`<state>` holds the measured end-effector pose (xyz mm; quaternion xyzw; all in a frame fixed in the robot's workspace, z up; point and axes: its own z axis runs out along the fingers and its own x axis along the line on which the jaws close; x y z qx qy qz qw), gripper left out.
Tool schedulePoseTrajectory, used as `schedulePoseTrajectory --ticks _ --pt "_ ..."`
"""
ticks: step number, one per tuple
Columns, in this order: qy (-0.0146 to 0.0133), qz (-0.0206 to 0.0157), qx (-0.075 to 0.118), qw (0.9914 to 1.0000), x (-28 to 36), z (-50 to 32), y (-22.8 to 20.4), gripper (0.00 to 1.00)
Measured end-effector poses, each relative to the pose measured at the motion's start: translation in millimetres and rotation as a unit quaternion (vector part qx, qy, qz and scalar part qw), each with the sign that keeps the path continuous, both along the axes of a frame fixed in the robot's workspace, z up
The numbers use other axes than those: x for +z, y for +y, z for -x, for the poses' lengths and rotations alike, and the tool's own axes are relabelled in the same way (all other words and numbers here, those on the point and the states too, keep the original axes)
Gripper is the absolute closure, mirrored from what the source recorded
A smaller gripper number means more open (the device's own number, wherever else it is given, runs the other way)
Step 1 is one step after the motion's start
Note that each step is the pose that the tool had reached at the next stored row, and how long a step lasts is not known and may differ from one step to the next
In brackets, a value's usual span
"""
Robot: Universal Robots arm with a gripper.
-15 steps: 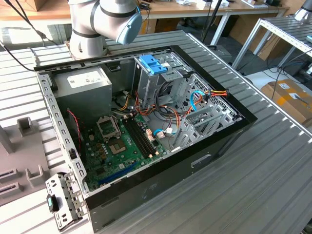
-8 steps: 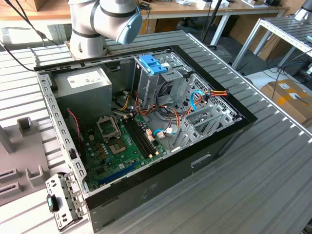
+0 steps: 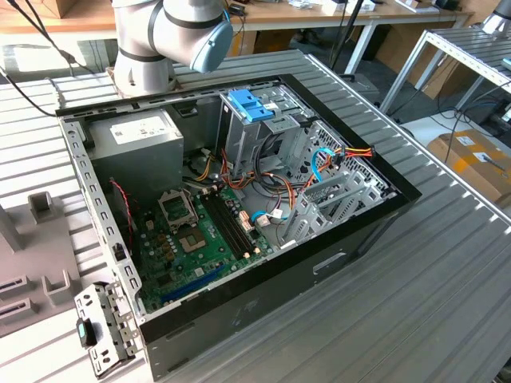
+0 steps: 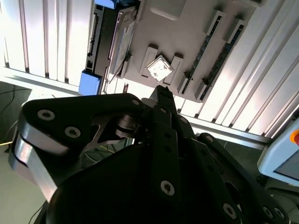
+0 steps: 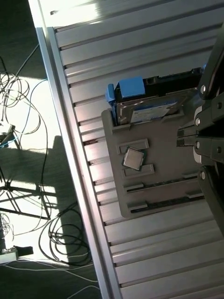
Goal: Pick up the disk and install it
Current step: 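Pick up the disk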
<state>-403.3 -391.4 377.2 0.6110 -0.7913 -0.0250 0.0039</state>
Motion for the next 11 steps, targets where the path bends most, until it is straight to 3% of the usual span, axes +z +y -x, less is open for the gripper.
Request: schedulePoseTrajectory --ticks 11 --pt "0.0 0.0 0.027 0.99965 0.0 0.0 0.0 0.89"
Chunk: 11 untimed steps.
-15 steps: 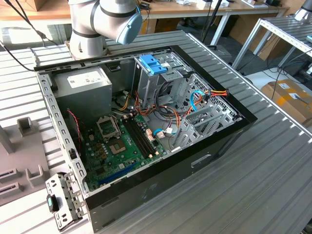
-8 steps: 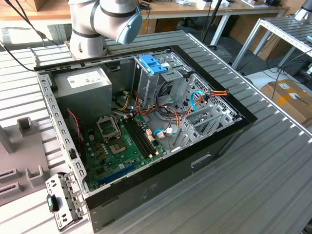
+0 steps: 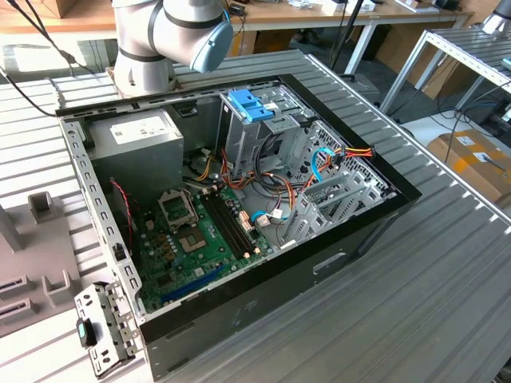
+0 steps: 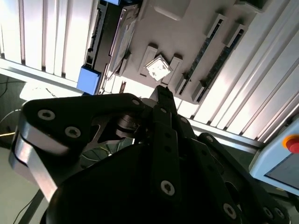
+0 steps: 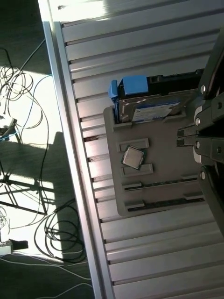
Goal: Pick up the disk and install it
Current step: 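Pick up the disk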
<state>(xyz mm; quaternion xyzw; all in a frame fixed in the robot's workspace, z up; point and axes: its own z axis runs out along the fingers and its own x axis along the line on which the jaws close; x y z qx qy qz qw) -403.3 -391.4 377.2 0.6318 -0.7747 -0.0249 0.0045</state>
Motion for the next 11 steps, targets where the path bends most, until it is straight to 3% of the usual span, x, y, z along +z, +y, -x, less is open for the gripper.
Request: schedulePoseTrajectory --ticks 11 --pt "0.0 0.0 0.024 0.99972 0.0 0.0 -0.1 0.89"
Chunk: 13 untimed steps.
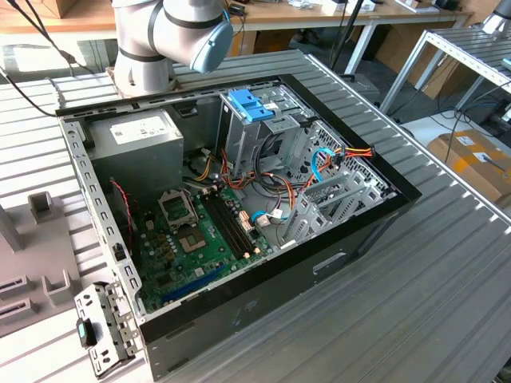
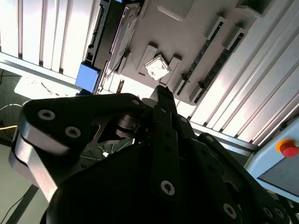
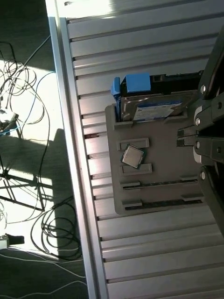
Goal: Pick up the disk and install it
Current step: 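Pick up the disk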
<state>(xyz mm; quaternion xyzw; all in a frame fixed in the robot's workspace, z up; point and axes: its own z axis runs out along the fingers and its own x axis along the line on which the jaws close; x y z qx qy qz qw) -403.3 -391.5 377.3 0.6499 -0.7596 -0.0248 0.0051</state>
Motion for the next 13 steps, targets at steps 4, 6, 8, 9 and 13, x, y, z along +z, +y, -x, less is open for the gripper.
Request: schedulePoseTrajectory --ticks 4,6,8,9,13 --pt "0.0 0.0 0.008 0.99997 0.0 0.0 0.0 0.89" --pt "0.0 0.0 0.011 0.99993 0.0 0.0 0.0 0.89" --pt "0.0 0.0 0.016 0.99987 0.0 0.0 0.0 0.89" --pt "0.0 0.0 0.018 0.99984 0.0 0.0 0.0 0.89" --pt "0.0 0.0 0.029 0.99957 0.0 0.0 0.0 0.89"
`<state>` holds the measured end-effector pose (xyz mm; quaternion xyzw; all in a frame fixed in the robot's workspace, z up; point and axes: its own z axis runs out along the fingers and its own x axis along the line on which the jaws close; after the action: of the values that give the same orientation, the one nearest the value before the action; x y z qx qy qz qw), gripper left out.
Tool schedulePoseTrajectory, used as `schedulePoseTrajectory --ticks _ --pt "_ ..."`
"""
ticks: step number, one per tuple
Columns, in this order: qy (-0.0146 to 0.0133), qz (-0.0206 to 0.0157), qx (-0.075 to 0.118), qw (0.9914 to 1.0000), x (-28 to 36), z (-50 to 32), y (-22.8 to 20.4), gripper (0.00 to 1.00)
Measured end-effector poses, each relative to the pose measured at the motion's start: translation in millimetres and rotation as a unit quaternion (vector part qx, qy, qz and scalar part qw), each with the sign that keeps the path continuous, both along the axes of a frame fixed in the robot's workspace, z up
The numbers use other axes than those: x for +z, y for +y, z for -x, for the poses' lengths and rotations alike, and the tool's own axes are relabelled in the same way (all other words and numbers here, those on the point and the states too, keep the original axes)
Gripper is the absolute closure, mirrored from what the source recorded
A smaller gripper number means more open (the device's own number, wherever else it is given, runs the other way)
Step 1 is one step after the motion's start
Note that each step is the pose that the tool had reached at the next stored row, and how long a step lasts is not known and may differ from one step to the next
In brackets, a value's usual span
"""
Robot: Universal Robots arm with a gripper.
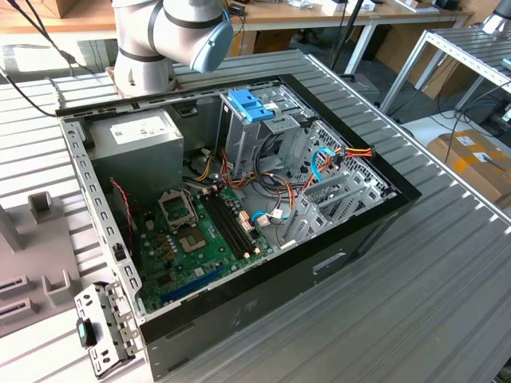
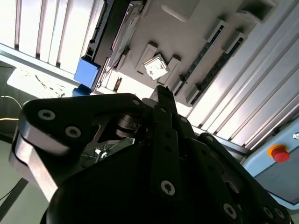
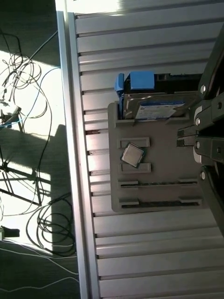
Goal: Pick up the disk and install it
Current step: 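Pick up the disk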
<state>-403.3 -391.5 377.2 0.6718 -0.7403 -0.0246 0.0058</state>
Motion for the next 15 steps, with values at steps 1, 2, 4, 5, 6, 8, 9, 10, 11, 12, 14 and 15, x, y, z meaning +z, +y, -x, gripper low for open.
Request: schedulePoseTrajectory --ticks 1,2,4,5,6,8,9,10,11,12,14,15 --pt "0.0 0.0 0.003 0.99999 0.0 0.0 0.0 0.89" --pt "0.0 0.0 0.006 0.99998 0.0 0.0 0.0 0.89" --pt "0.0 0.0 0.01 0.99995 0.0 0.0 0.0 0.89" --pt "0.0 0.0 0.012 0.99993 0.0 0.0 0.0 0.89" --pt "0.0 0.0 0.014 0.9999 0.0 0.0 0.0 0.89" --pt "0.0 0.0 0.019 0.99981 0.0 0.0 0.0 0.89" --pt "0.0 0.0 0.021 0.99977 0.0 0.0 0.0 0.89" --pt "0.0 0.0 0.023 0.99973 0.0 0.0 0.0 0.89" --pt "0.0 0.0 0.025 0.99969 0.0 0.0 0.0 0.89" --pt "0.0 0.0 0.029 0.99958 0.0 0.0 0.0 0.89" --pt "0.0 0.0 0.032 0.9995 0.0 0.0 0.0 0.89" --pt "0.0 0.0 0.032 0.9995 0.0 0.0 0.0 0.89"
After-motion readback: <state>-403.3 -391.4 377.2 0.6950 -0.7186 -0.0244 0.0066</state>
